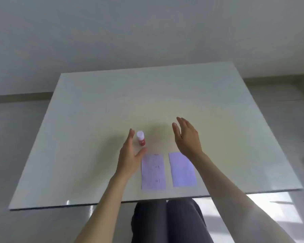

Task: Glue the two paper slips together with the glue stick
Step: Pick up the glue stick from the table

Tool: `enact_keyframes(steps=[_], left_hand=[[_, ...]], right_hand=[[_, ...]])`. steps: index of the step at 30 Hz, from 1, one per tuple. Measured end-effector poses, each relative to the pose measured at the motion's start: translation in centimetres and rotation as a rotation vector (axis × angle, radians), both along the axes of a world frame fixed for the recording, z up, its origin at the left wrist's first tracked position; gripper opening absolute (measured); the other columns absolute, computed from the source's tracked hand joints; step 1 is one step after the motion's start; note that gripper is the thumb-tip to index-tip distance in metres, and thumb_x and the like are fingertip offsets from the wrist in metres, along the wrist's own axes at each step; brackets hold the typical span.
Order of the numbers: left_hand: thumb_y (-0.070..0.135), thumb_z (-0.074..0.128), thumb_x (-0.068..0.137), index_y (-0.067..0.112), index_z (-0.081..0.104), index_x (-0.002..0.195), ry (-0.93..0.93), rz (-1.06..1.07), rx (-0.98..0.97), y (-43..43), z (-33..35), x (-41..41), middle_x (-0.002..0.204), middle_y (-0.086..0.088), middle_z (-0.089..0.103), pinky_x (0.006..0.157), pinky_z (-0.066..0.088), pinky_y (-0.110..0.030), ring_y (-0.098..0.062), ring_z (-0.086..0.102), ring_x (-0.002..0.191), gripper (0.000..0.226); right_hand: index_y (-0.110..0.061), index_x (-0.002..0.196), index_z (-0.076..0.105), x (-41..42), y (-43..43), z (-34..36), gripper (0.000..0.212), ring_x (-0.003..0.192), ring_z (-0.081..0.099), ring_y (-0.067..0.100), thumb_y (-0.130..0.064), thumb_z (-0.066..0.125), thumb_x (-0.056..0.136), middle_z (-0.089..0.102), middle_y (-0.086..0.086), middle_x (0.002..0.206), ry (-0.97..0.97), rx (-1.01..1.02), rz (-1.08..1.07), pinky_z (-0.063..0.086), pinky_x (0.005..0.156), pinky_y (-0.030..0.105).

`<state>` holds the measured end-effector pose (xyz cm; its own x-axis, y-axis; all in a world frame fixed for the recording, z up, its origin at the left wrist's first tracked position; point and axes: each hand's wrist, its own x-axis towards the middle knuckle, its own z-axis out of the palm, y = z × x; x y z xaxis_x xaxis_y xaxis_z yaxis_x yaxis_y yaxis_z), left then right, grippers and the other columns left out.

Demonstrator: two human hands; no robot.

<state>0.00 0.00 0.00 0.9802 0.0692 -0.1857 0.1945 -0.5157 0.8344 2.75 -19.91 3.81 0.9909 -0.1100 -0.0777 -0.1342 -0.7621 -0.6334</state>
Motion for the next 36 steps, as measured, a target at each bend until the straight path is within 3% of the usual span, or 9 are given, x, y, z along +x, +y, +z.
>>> enact_keyframes(steps=[3,6,9,13,18,23,27,30,36], left_hand=[[0.028,0.064,0.087,0.026,0.039,0.141,-0.186,0.066,-0.051,-0.4,-2.4,0.8,0.143,0.014,0.047,0.099,0.031,-0.010,0.002,0.041,0.129,0.060],[0.021,0.064,0.084,0.021,0.067,0.103,-0.301,0.087,-0.061,-0.6,-3.2,1.4,0.104,0.008,0.072,0.077,0.040,0.001,-0.010,0.065,0.105,0.019],[0.016,0.069,0.081,0.018,0.072,0.098,-0.401,0.062,-0.099,-0.8,-2.0,0.7,0.088,0.009,0.071,0.072,0.041,0.001,-0.012,0.068,0.089,0.018],[0.011,0.076,0.074,0.016,0.072,0.104,-0.572,-0.017,0.003,-1.1,0.9,-2.6,0.090,0.005,0.063,0.077,0.049,-0.017,-0.013,0.061,0.085,0.031],[0.007,0.080,0.069,0.010,0.072,0.106,-0.722,-0.096,0.144,-1.2,2.2,-4.3,0.094,-0.007,0.062,0.079,0.046,-0.016,-0.016,0.057,0.086,0.037],[0.008,0.080,0.069,0.011,0.073,0.103,-0.769,-0.125,0.203,-1.7,2.5,-5.0,0.092,-0.005,0.061,0.076,0.042,-0.012,-0.014,0.055,0.085,0.035],[0.010,0.081,0.068,0.012,0.074,0.102,-0.781,-0.093,0.175,-1.9,2.9,-4.6,0.089,0.003,0.056,0.072,0.045,-0.016,-0.012,0.055,0.082,0.035],[0.011,0.081,0.068,0.013,0.074,0.102,-0.769,-0.127,0.176,-2.5,2.8,-4.6,0.090,0.001,0.058,0.075,0.046,-0.020,-0.013,0.056,0.083,0.035],[0.017,0.080,0.071,0.014,0.074,0.099,-0.646,-0.161,0.096,-2.0,1.8,-4.3,0.086,0.004,0.061,0.071,0.049,-0.022,-0.014,0.060,0.077,0.029]], right_hand=[[-0.011,0.141,0.039,-0.7,1.2,-2.4,0.049,0.142,0.029,0.024,-0.036,0.034,0.099,0.039,0.010,0.150,-0.198,-0.013,0.043,0.021,0.114,0.038],[-0.012,0.141,0.040,-2.4,2.5,-3.3,0.048,0.143,0.027,0.024,-0.035,0.036,0.099,0.038,0.010,0.151,-0.353,0.010,0.087,0.020,0.116,0.041],[-0.011,0.139,0.042,-4.7,2.6,-2.8,0.049,0.135,0.039,0.025,-0.035,0.045,0.096,0.044,0.011,0.146,-0.494,0.031,0.115,0.031,0.110,0.039],[-0.018,0.129,0.051,-7.9,2.9,-0.2,0.059,0.069,0.068,0.020,-0.054,0.060,0.083,0.069,0.005,0.096,-0.377,0.380,0.025,0.052,0.070,0.030],[-0.008,0.085,0.067,-8.0,2.4,1.9,0.073,0.029,0.047,0.014,-0.075,0.038,0.080,0.059,0.005,0.042,-0.083,0.642,-0.041,0.034,0.033,0.014],[-0.007,0.090,0.054,-8.1,1.2,1.5,0.015,0.048,0.058,0.016,-0.022,0.059,0.091,0.062,0.009,0.068,-0.023,0.691,0.185,0.042,0.045,0.026],[-0.018,0.121,0.050,-8.1,-0.4,1.7,0.039,0.074,0.070,0.021,-0.039,0.059,0.089,0.064,0.007,0.103,0.035,0.713,0.297,0.051,0.054,0.027],[-0.005,0.105,0.059,-7.8,0.0,1.7,0.049,0.050,0.063,0.019,-0.051,0.047,0.091,0.068,0.010,0.076,0.056,0.617,0.156,0.044,0.044,0.025],[-0.011,0.090,0.063,-7.0,-2.4,1.9,0.007,0.054,0.065,0.018,-0.007,0.066,0.084,0.065,0.004,0.079,-0.215,0.495,0.309,0.050,0.047,0.022]])
